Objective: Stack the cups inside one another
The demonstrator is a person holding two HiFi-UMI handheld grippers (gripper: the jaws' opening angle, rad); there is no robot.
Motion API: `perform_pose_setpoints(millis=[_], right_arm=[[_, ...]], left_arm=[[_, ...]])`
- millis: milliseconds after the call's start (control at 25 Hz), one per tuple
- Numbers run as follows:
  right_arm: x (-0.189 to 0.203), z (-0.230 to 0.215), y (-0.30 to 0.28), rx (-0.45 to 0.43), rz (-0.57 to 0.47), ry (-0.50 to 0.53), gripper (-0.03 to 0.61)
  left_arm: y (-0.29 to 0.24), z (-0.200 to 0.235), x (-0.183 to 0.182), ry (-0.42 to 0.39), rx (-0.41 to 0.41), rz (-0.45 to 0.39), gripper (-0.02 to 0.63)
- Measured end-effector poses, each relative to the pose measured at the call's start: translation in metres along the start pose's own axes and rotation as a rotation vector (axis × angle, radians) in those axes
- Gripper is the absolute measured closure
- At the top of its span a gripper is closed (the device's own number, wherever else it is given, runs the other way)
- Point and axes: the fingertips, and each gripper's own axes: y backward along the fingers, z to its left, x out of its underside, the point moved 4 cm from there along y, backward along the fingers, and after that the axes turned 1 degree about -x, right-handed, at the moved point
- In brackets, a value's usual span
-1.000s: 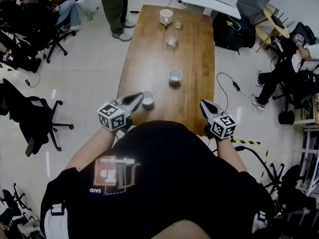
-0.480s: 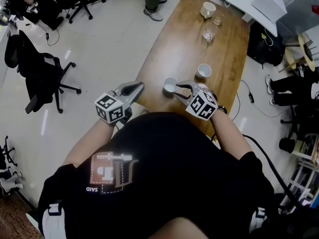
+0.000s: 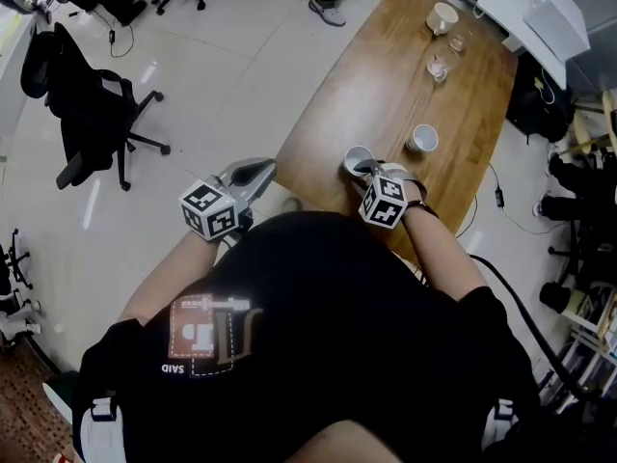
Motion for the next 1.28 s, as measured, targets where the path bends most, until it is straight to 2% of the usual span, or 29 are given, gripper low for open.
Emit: perform_pose_setpoints(millis=[120,320,640,760,840,1040,1160,1280], right_arm=[[0.0,-0.002,0.0,-0.002,-0.001,-0.015,0.537],[-0.001,-0.011,0.026,0.016,-0.077,-0.12,0.54],[0.032,-0.076,0.122,0.207,-0.164,-0.326,0.541],[0.06,-0.102,0.145,0.267,-0.125,-0.385,0.541],[0.079,-0.114,0.15,0.278,-0.077,-0.412,0.541],[0.117,-0.123,0.133,0.245,0.055,-0.417,0.54],[0.126,-0.12,0.111,0.223,0.087,-0.43,0.537],[0.125,-0.12,0.099,0.224,0.076,-0.438,0.47]], left_arm=[[-0.004,0.0,-0.001,-0.004,0.013,0.005,0.612],[-0.013,-0.002,-0.005,-0.012,0.045,0.012,0.612],[-0.038,-0.014,-0.014,-0.028,0.094,-0.006,0.612],[-0.046,-0.019,-0.018,-0.033,0.109,-0.01,0.612],[-0.05,-0.022,-0.02,-0.036,0.114,-0.01,0.612],[-0.053,-0.021,-0.02,-0.033,0.104,-0.002,0.612],[-0.048,-0.015,-0.017,-0.026,0.084,0.008,0.612],[-0.046,-0.011,-0.014,-0.023,0.076,0.016,0.612]])
